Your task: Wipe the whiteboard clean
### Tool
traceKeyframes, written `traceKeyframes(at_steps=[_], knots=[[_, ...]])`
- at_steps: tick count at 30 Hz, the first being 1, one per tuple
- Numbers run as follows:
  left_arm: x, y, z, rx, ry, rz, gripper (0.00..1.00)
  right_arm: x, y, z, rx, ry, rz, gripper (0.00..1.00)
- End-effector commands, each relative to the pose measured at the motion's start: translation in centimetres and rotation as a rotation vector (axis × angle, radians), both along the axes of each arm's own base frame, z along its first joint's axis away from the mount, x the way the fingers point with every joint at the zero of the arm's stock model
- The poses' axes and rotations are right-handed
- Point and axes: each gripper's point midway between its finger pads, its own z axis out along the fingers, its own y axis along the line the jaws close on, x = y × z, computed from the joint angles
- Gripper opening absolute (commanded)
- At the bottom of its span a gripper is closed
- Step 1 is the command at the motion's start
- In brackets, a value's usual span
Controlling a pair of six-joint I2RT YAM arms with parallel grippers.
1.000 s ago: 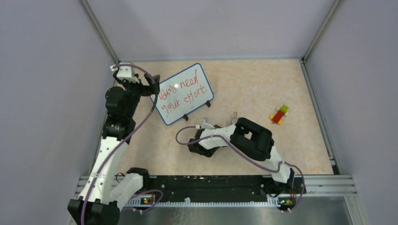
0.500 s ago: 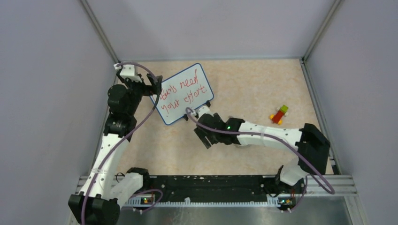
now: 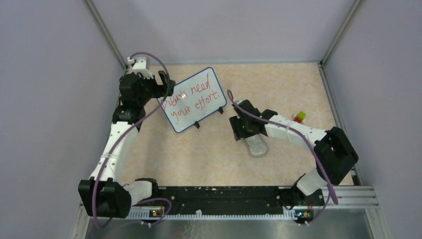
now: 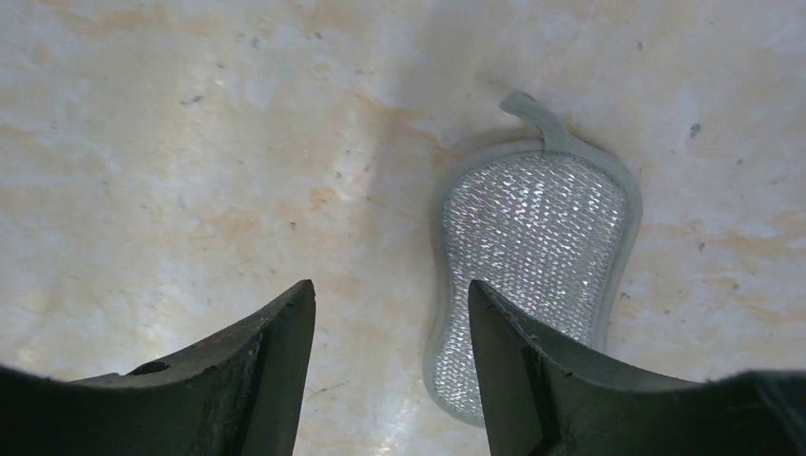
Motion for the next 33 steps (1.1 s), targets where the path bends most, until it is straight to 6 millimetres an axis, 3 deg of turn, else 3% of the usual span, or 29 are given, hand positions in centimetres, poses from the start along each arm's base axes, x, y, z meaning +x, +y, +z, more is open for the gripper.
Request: traceKeyframes(at_steps=[1,7,12,15,18,24,29,33], knots=[[0.0,3.5,-1.3,-0.134,0.127,0.050,0.99,0.5,-2.9,-0.4,-0.111,-0.055,-0.030,0.60],[-1.0,5.8,-3.8,-0.202,0.154,0.084,0.99,1.2,-4.3,-0.9,-0.134,-0.072,-0.099,0.60],[-1.6,5.9,-6.3,-0.228,0.195,0.063,0.99,1.5,-4.6,-1.6,-0.126,-0.083,-0.118,0.60],[-1.6,6.0,-7.2,-0.213,0.204,0.061,0.93,1.8,-4.7,-2.2,-0.131,-0.090,-0.126,0.56],[-1.7,6.1,-7.3,-0.200,0.198,0.063,0.90,2.1,-4.3,-2.4,-0.118,-0.097,-0.115,0.48],[-1.5,5.8,-7.8,-0.197,0.205,0.041,0.88,3.2,-3.7,-2.7,-0.110,-0.124,-0.131,0.52],[-1.3,5.5,-8.3,-0.208,0.222,0.020,0.88,4.1,-3.1,-4.8,-0.141,-0.106,-0.135,0.51],[-1.2,4.8,-8.6,-0.233,0.235,-0.014,0.87,4.4,-2.8,-6.3,-0.158,-0.086,-0.147,0.39]])
